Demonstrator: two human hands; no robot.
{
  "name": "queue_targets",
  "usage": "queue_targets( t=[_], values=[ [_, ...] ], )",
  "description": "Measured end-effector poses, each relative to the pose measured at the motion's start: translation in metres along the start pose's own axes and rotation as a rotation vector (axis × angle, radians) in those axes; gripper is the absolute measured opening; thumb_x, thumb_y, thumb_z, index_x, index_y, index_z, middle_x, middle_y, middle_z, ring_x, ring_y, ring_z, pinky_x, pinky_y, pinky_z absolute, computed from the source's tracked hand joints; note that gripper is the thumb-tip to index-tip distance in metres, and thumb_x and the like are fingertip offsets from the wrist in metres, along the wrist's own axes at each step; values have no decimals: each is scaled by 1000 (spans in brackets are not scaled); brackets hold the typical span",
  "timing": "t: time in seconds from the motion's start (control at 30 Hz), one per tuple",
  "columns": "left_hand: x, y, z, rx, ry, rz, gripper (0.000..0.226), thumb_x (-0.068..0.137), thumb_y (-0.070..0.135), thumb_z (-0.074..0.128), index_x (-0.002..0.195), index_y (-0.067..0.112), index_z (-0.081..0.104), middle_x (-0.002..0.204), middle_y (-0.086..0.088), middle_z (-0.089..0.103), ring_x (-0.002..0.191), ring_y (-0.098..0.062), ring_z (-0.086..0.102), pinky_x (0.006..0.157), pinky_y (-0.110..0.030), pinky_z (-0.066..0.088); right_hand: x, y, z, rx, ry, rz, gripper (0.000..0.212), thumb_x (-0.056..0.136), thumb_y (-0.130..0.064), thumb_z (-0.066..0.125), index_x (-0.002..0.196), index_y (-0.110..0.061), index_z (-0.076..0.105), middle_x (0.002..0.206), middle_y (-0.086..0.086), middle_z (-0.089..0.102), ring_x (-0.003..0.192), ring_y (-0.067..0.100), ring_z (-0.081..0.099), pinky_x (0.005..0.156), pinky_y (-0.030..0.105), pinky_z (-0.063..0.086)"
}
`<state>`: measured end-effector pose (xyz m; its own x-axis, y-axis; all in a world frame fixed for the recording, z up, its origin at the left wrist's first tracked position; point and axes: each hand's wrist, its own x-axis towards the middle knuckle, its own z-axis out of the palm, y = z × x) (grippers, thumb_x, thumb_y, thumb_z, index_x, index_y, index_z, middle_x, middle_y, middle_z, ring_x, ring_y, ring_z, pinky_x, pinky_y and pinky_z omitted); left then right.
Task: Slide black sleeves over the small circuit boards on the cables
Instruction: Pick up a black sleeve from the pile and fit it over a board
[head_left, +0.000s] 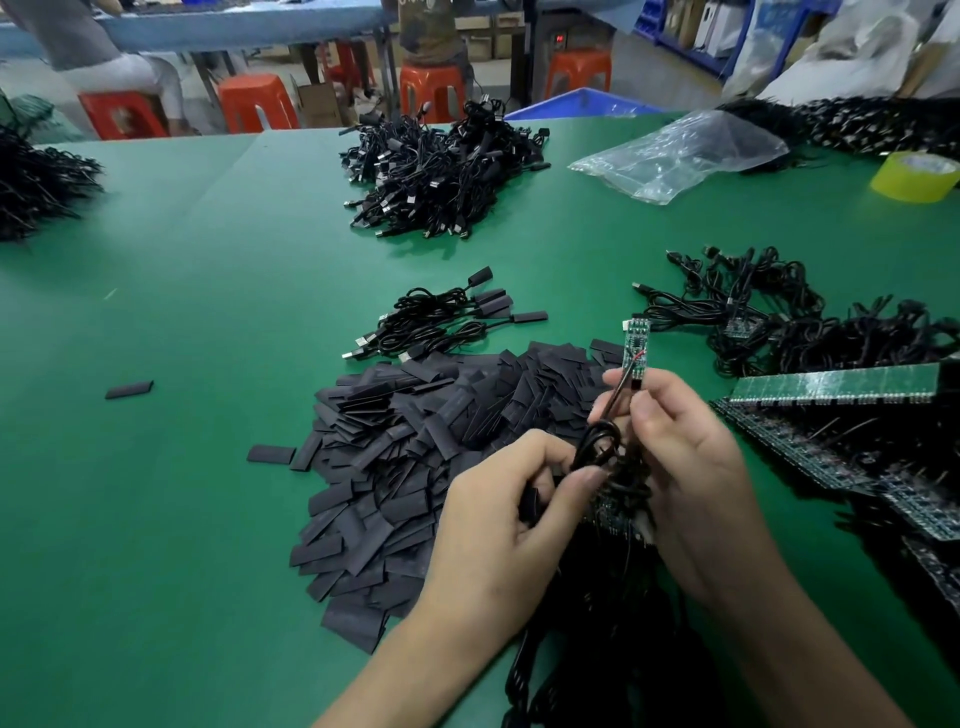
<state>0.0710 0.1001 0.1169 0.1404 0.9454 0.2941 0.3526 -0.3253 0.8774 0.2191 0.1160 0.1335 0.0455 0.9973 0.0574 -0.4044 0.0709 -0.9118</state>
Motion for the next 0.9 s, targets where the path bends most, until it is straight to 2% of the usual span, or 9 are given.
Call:
queue_targets(
  t=[0.1, 0.2, 0.33, 0.43, 0.5, 0.57, 0.7, 0.8, 0.9],
  values=[
    [1, -2, -1, 98, 20, 5, 26, 91, 54, 58, 82, 31, 54, 60, 12, 41, 55, -7, 38, 53, -18, 27, 5, 3, -1, 102, 13, 38, 29, 91, -23, 52, 116, -10, 58, 81, 2, 63, 56, 8, 53, 52, 18, 48],
    [2, -2, -1, 144, 24, 16, 26, 90, 56, 57, 82, 32, 51, 61, 11, 42, 55, -9, 39, 53, -21, 30, 10, 3, -5, 172, -23, 51, 30, 89, -16, 49, 118, -8, 54, 79, 3, 62, 47, 8, 45, 45, 19, 41],
    [3, -1, -4, 28, 83, -12, 26, 89, 51, 62, 76, 30, 53, 57, 13, 39, 53, -5, 37, 52, -14, 27, 11, 7, -17, -46, -102, 88, 26, 95, -10, 50, 120, -7, 55, 80, 8, 59, 41, 10, 33, 43, 24, 26],
    [5, -3, -8, 11, 101, -32, 27, 87, 47, 68, 73, 27, 56, 55, 12, 37, 52, -4, 35, 51, -15, 29, 11, 8, -22, -247, -115, 60, 23, 98, -5, 49, 116, -9, 64, 82, 6, 63, 52, 14, 44, 46, 23, 36],
    [4, -5, -9, -14, 63, -52, 28, 89, 41, 72, 73, 23, 59, 54, 12, 34, 52, -5, 34, 52, -16, 28, 13, 8, -19, -212, -101, 67, 32, 88, -13, 49, 113, -9, 68, 86, 2, 66, 67, 14, 55, 55, 22, 47],
    [4, -7, -11, -30, 13, -71, 28, 91, 36, 76, 73, 21, 61, 53, 13, 33, 53, -4, 33, 53, -17, 28, 12, 12, -14, -168, -80, 73, 32, 87, -23, 49, 107, -14, 73, 88, -1, 69, 77, 15, 60, 65, 25, 52],
    [4, -7, -14, -31, -110, -60, 20, 89, 40, 77, 75, 30, 66, 53, 12, 36, 53, -4, 35, 54, -15, 30, 4, 17, -5, -343, -39, -31, 31, 98, -36, 47, 86, -22, 72, 81, 4, 69, 74, 18, 61, 72, 32, 51],
    [2, -5, -18, -195, -216, -50, 17, 88, 49, 70, 90, 32, 70, 61, 12, 41, 56, -2, 39, 57, -12, 34, 4, 10, -3, -47, -74, -16, 38, 99, -40, 48, 70, -20, 63, 65, 4, 58, 62, 18, 54, 61, 29, 48],
    [5, -12, -24, -406, -234, -113, 20, 94, 38, 55, 105, 32, 70, 74, 13, 48, 65, -7, 41, 61, -18, 36, 8, -9, -16, 391, -199, 95, 45, 106, -37, 36, 71, -17, 56, 57, -2, 45, 49, 13, 45, 45, 23, 44]
  ],
)
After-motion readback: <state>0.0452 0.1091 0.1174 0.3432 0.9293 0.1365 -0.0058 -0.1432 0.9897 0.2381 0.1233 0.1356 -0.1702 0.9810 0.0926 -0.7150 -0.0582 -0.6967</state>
